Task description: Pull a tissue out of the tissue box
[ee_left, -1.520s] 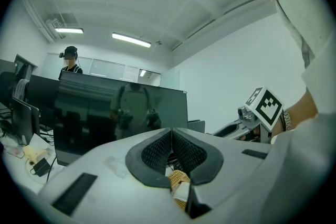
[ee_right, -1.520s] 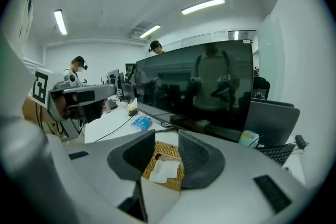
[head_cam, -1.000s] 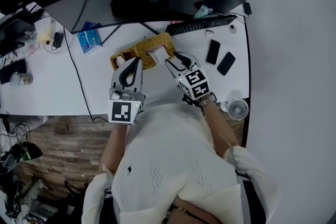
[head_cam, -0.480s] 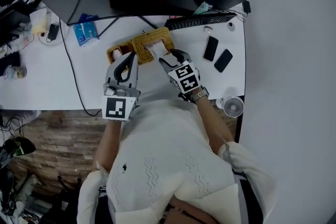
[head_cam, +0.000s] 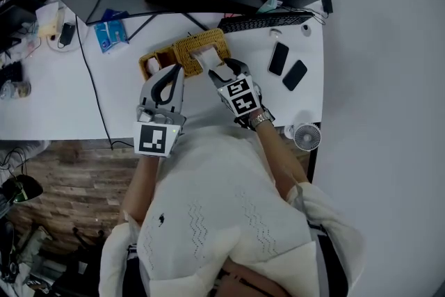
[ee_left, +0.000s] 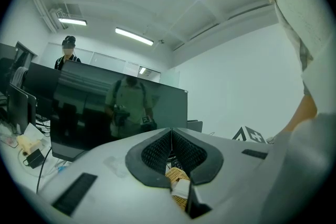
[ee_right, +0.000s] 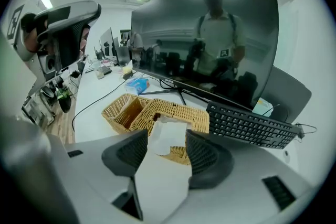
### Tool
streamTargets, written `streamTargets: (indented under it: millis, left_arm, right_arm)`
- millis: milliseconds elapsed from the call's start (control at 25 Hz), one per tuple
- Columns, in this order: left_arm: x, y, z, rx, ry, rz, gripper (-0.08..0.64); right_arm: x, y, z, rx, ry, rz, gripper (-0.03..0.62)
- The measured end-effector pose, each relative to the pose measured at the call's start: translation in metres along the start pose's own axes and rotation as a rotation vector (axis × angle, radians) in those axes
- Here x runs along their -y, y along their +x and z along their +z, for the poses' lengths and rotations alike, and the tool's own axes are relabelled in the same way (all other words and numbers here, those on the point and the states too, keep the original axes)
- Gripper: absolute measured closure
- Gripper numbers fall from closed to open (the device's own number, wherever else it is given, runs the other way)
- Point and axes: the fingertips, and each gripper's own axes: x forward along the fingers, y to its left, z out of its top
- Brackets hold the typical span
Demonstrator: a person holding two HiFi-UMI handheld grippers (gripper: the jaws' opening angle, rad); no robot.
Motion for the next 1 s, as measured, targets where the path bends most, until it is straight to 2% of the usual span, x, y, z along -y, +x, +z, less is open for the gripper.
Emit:
streamTargets:
  millis: [400, 1000]
  left_arm:
    - [-0.001, -0.006, -0.003, -0.007, -0.004, 0.004, 0.546]
    - [-0.008, -0.013, -0.006, -0.021, -0.017, 0.013, 0.546]
  right_arm:
    - [-0.001, 0.025, -0.015, -0.043, -0.028, 0.001, 0.359]
    - [0.0, 0.05, -0.026, -0.125, -0.001, -0.041, 0.384]
